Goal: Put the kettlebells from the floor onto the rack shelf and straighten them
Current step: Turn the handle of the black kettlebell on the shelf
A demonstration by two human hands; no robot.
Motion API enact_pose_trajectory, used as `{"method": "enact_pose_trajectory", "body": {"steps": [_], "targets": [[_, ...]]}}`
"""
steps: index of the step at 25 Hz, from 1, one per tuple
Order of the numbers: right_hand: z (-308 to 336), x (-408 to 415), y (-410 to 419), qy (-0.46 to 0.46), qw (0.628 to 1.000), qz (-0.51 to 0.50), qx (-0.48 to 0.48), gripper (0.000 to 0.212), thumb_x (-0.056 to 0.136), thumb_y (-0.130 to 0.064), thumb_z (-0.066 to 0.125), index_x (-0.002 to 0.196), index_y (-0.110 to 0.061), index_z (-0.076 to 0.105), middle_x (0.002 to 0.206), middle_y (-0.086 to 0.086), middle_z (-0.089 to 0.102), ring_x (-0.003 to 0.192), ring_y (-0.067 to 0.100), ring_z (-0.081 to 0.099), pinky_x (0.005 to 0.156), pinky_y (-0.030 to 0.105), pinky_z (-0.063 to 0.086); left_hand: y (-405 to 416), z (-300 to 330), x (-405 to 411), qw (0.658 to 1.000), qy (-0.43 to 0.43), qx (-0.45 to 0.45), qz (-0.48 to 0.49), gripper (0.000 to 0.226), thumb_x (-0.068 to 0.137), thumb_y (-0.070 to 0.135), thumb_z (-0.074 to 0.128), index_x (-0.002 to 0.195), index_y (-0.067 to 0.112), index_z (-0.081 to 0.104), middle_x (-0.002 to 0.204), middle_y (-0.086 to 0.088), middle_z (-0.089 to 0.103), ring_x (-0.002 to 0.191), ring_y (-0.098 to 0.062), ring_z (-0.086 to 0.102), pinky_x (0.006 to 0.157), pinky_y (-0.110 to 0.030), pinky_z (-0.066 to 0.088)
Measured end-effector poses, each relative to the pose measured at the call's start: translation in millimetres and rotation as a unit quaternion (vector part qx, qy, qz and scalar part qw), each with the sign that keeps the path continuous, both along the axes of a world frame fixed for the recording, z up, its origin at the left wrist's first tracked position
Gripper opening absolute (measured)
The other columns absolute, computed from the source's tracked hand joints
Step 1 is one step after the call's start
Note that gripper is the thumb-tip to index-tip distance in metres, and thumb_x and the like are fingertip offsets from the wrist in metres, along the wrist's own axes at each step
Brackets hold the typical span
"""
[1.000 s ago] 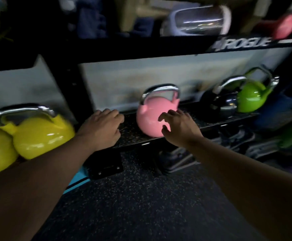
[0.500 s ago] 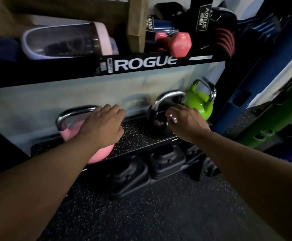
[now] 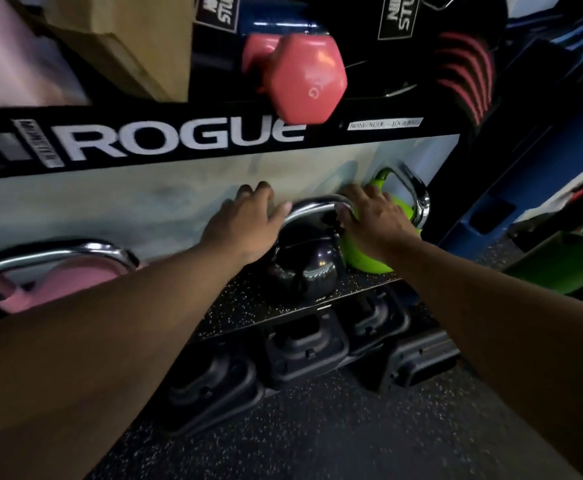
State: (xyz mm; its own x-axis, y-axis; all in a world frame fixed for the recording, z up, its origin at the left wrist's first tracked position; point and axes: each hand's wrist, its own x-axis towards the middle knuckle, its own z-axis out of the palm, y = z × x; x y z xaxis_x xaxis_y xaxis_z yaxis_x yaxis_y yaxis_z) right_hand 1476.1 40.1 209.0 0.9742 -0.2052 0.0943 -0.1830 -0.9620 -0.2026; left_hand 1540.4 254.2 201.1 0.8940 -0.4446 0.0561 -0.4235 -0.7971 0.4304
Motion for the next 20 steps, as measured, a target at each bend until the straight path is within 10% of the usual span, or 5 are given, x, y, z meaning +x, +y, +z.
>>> {"method": "enact_pose_trajectory", "body": {"steps": [10,15,20], "targets": [[-41,44,-27,0.076,0.984,0.064,0.151,0.051,0.098,-0.056,0.031,0.136,-0.023,0.035,0.132,0.019,0.046,0.119,0.041,0.051,0.098,0.054,0.045,-84,-41,3,0.942,0.245,-0.138,0.185,0.070,0.089,0.071,0.015,0.148,0.034,0.009,0.155,-0.021,0.012,0.131,-0.041,0.038,0.102,-0.046,0.031],[-48,47,-28,0.030,0.975,0.030,0.220,0.055,0.092,-0.062,0.042,0.131,-0.024,0.045,0.125,0.019,0.050,0.112,0.041,0.055,0.096,0.050,0.047,-100,-45,13,0.905,0.232,-0.230,0.273,0.070,0.088,0.072,0.023,0.147,0.036,0.012,0.158,-0.013,0.003,0.135,-0.045,0.030,0.110,-0.057,0.026],[-60,40,-26,0.062,0.927,0.004,0.370,0.048,0.089,-0.066,0.046,0.108,-0.024,0.058,0.107,0.008,0.065,0.098,0.026,0.060,0.087,0.038,0.047,-92,-57,28,0.867,0.238,-0.333,0.283,0.080,0.089,0.067,0.037,0.152,0.032,0.003,0.158,-0.018,0.014,0.136,-0.036,0.034,0.102,-0.038,0.032]]}}
